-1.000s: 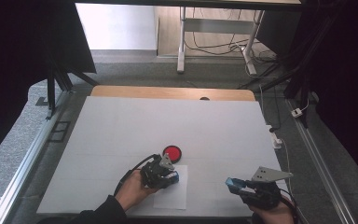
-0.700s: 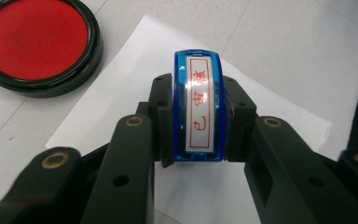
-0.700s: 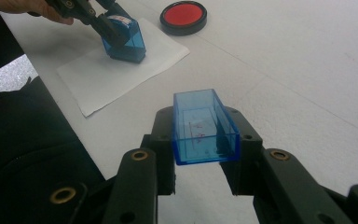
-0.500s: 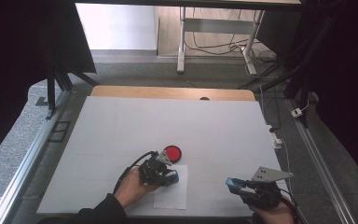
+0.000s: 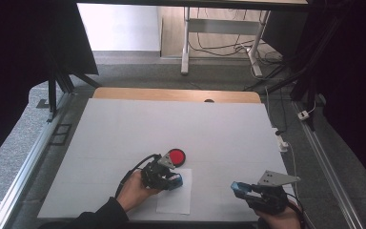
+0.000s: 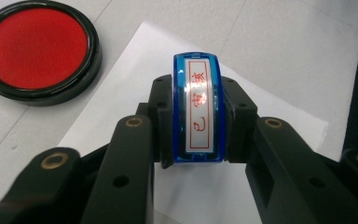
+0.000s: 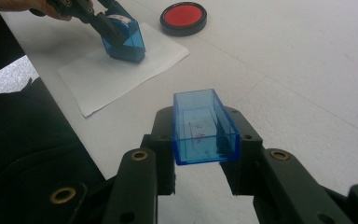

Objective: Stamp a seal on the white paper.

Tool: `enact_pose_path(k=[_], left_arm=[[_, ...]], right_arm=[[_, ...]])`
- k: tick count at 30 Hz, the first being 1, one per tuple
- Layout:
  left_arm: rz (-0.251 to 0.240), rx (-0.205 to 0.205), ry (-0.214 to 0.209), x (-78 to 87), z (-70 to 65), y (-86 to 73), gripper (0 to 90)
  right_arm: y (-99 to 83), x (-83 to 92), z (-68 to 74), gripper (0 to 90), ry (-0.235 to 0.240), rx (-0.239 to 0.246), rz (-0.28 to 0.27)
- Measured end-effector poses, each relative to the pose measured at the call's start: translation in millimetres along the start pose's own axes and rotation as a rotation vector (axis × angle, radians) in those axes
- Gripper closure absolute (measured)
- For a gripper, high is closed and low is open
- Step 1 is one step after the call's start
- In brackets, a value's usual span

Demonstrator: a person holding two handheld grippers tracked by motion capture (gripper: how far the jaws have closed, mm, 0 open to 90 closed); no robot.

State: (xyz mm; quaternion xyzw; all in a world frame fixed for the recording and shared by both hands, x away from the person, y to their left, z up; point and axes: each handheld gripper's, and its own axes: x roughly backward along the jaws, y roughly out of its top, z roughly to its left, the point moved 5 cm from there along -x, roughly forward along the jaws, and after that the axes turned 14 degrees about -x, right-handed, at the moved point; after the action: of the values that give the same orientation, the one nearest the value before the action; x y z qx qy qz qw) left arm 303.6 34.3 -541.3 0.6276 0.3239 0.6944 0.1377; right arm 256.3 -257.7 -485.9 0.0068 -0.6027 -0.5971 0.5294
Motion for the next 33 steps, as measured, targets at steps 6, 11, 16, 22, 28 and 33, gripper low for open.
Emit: enact_pose_path(k=[6,11,16,22,28,33], left_arm=[[-0.035,-0.003,-0.001,9.5,-1.3,4.0,69.6],[-0.075,0.019,-0.012,19.5,-1.1,5.0,69.6],[-0.116,0.015,-0.019,32.2,-1.2,7.0,69.5],[-0.182,0.024,-0.029,48.5,-1.4,9.9,69.4],[-0.227,0.037,-0.032,60.9,-0.3,10.0,69.4],[-0.253,0.038,-0.033,68.7,-0.5,10.2,69.4]], right_arm=[[-0.1,0.0,-0.1,68.5,0.001,-0.001,-0.002],[-0.1,0.1,0.0,68.5,-0.001,0.001,0.0],[0.0,0.1,0.0,68.5,-0.001,0.001,-0.001],[0.0,0.1,0.0,68.5,-0.001,0.001,-0.001],[0.0,0.1,0.1,68.5,0.0,0.001,0.0],[0.0,0.0,0.1,68.5,-0.001,0.001,0.0]])
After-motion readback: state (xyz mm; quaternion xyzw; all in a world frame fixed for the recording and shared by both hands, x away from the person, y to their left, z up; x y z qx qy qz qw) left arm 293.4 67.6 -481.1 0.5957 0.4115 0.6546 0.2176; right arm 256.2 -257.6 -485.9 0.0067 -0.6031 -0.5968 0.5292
